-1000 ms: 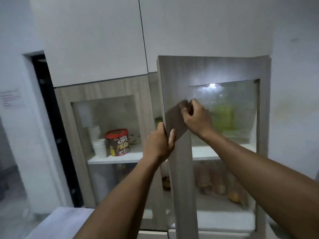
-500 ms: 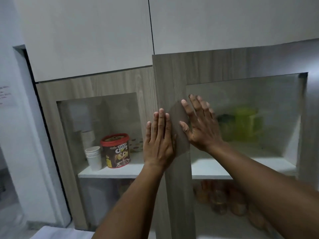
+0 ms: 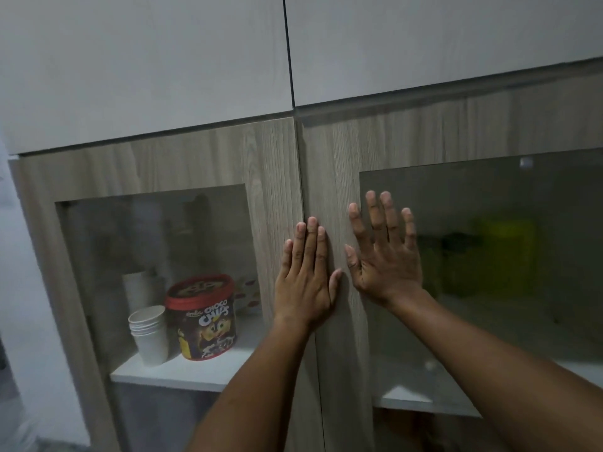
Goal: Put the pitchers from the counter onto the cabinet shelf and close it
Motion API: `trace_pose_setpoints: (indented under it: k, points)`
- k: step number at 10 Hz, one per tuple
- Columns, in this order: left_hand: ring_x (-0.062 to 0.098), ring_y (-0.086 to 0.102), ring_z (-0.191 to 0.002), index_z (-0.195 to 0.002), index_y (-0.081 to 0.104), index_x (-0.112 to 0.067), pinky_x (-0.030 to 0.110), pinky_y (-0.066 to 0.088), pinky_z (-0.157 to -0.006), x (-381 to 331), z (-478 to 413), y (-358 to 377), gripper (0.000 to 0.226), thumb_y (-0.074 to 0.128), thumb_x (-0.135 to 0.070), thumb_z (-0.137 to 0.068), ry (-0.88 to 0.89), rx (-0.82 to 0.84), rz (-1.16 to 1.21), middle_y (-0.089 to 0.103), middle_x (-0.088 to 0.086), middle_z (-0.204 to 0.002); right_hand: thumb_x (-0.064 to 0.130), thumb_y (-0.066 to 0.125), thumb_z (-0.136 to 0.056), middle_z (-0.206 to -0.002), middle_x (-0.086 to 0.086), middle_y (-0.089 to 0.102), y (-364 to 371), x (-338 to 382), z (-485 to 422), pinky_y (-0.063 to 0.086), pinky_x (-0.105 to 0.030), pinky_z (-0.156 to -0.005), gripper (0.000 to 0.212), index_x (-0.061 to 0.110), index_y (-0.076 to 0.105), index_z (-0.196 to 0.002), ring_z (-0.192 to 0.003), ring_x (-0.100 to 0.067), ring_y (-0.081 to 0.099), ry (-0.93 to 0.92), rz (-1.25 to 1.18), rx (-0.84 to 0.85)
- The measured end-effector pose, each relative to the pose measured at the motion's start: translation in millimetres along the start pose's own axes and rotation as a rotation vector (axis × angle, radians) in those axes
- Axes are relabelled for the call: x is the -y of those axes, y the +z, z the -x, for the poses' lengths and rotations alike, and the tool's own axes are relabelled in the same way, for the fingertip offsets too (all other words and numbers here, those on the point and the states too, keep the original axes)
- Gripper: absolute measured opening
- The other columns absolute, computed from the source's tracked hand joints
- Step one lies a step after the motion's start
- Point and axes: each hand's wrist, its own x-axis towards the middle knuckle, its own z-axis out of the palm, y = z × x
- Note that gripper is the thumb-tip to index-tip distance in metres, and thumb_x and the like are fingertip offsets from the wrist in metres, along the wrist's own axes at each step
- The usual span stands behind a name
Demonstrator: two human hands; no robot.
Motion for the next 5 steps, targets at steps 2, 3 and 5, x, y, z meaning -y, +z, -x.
trace_pose_setpoints:
  k: [2,3,5]
  points:
    - [0.026,-0.011,-0.155,-0.158,-0.004,-0.006,0.041,-0.005,-0.125,1,4,-11,0.080,0.031,-0.051,-0.101,0.003,0.070,0.039,-0.012,0.013,-0.167,0.047,0.036,-0.097,-0.168,-0.015,0.010,-12,4,1,0.010,-0.057,-0.122,0.072,0.016,0.018,-0.160,-0.155,-0.033,0.008,0.007,-0.024,0.062]
    - [0.023,-0.023,-0.153,-0.157,-0.013,-0.009,0.040,-0.007,-0.126,-1,6,-33,0.082,0.024,-0.055,-0.100,-0.012,0.189,0.061,-0.024,0.010,-0.165,0.053,0.032,-0.098,-0.169,-0.011,-0.010,-31,0,0,0.001,-0.054,-0.123,0.078,0.021,0.000,-0.161,-0.155,-0.030,-0.009,0.002,-0.053,0.233]
    - [0.026,-0.009,-0.155,-0.158,-0.013,-0.018,0.042,0.005,-0.126,-15,16,-102,0.080,0.028,-0.055,-0.101,0.004,0.480,0.220,-0.015,0.010,-0.167,0.045,0.046,-0.096,-0.169,-0.005,-0.002,-111,6,-5,0.005,-0.053,-0.124,0.074,0.031,0.010,-0.159,-0.156,-0.025,-0.005,0.041,-0.167,0.633]
